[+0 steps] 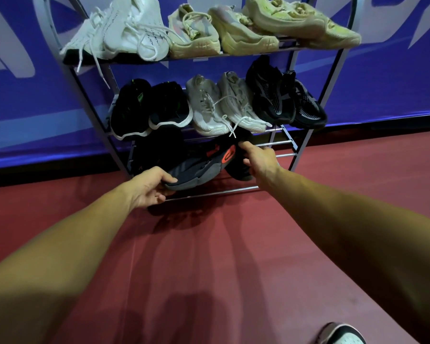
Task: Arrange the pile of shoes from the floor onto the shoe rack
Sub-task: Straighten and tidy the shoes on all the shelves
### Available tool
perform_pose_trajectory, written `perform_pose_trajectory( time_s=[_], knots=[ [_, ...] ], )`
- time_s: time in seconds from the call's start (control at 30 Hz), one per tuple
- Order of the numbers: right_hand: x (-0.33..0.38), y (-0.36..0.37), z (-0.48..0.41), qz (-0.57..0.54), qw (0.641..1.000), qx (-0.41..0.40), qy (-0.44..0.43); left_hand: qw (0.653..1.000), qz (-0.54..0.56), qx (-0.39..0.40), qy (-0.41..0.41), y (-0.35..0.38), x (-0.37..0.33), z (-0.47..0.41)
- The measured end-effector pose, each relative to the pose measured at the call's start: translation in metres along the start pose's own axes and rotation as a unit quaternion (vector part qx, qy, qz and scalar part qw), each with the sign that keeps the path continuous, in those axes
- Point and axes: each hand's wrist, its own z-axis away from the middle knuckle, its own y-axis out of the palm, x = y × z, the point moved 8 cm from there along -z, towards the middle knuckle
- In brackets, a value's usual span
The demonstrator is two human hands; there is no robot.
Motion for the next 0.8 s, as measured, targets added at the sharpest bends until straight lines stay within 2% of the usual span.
perform_pose_trajectory(
  time_s=[0.17, 0.37, 0.47, 0.57, 0.8],
  knots=[
    [-0.008, 0.022, 0.009, 0.019, 0.996, 0.079, 0.021, 0.995, -0.023, 0.099, -0.025, 0.016, 0.009, 0.004],
    [-0.005, 0.033, 0.007, 0.013, 0.993, 0.115, 0.003, 0.994, 0.002, 0.103, -0.025, 0.027, 0.008, 0.004],
    [-0.001, 0.036, 0.012, 0.057, 0.988, 0.141, -0.015, 0.992, -0.016, 0.127, -0.012, 0.036, 0.008, 0.002],
    [-0.007, 0.041, 0.015, 0.114, 0.976, 0.186, -0.005, 0.995, 0.002, 0.096, 0.008, 0.038, 0.005, 0.001],
    [-0.023, 0.047, 0.018, 0.202, 0.962, 0.183, 0.010, 0.996, 0.063, 0.030, 0.052, 0.037, -0.006, -0.003]
  ],
)
